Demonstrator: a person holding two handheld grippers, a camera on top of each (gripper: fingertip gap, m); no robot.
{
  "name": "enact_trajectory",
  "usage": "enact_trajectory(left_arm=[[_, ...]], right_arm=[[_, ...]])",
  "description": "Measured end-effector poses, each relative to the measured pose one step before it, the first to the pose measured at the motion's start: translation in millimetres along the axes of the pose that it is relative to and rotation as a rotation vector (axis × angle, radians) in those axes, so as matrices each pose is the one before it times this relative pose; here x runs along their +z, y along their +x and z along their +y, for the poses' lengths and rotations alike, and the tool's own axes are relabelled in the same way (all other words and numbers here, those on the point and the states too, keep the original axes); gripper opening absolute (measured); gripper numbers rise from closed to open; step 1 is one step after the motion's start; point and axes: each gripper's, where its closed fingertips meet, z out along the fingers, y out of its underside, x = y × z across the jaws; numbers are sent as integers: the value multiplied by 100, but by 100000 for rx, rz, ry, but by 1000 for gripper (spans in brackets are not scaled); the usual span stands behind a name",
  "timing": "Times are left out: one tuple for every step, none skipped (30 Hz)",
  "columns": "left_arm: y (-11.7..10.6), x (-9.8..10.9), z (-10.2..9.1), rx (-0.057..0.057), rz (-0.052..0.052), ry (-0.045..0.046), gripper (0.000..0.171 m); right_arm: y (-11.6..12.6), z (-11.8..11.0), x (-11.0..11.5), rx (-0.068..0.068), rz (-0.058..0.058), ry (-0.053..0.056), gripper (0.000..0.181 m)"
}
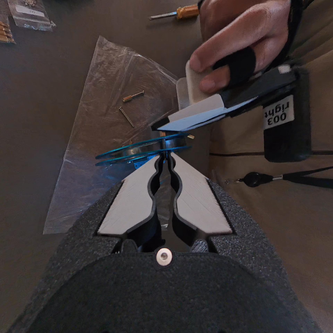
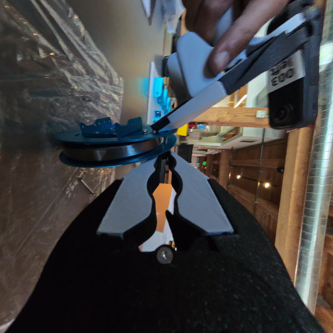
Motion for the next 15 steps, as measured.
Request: enact_trajectory(left_arm=[[-75,-50,17,3627,-3056,-317,2],[-280,-80,11,5188,-5491,-759,2],[-286,-36,-34,7231,-7406,-927,2],[-365,4,-48,8717,-9836,-998,2],[-366,0,116,10919,-11219,-2499,2],[-33,-35,55,12610,-10377,-2163,2],[75,-19,-42,8848,-9223,-2121,2],[173,-44,-93,8042,-8153,-1566,1],[131,-48,-145,6933,-7581,-944,1],[-55,-21,-102,6530,-8279,-1390,1],[-192,8,13,7657,-8850,-2009,1],[-150,15,-18,8534,-8186,-2009,1],[-228,75,60,8342,-8482,-2608,1],[-142,96,-21,6355,-7248,-1844,1],[-98,120,-63,4581,-6154,-1191,1]], right_arm=[[47,-145,41,-629,-868,1231,4],[-13,69,178,1365,-2936,-411,4],[-4,-15,77,1704,-4611,1007,4],[-107,120,81,5342,-7888,858,4],[-129,24,52,10544,-11098,1763,4],[-217,-109,-36,10811,-12926,3443,4],[-276,-51,-50,9707,-13126,2994,4],[-378,-41,-80,10578,-13321,1619,4],[-383,-9,-98,8026,-12547,1185,4],[-312,38,-68,7937,-11397,6,4],[-204,64,9,8683,-10515,-806,4],[-324,86,-22,8251,-11360,-1643,4],[-238,104,-10,7315,-10274,-2157,4],[-311,143,2,8566,-10733,-2848,4],[-542,237,-19,9624,-12390,-3980,4]])
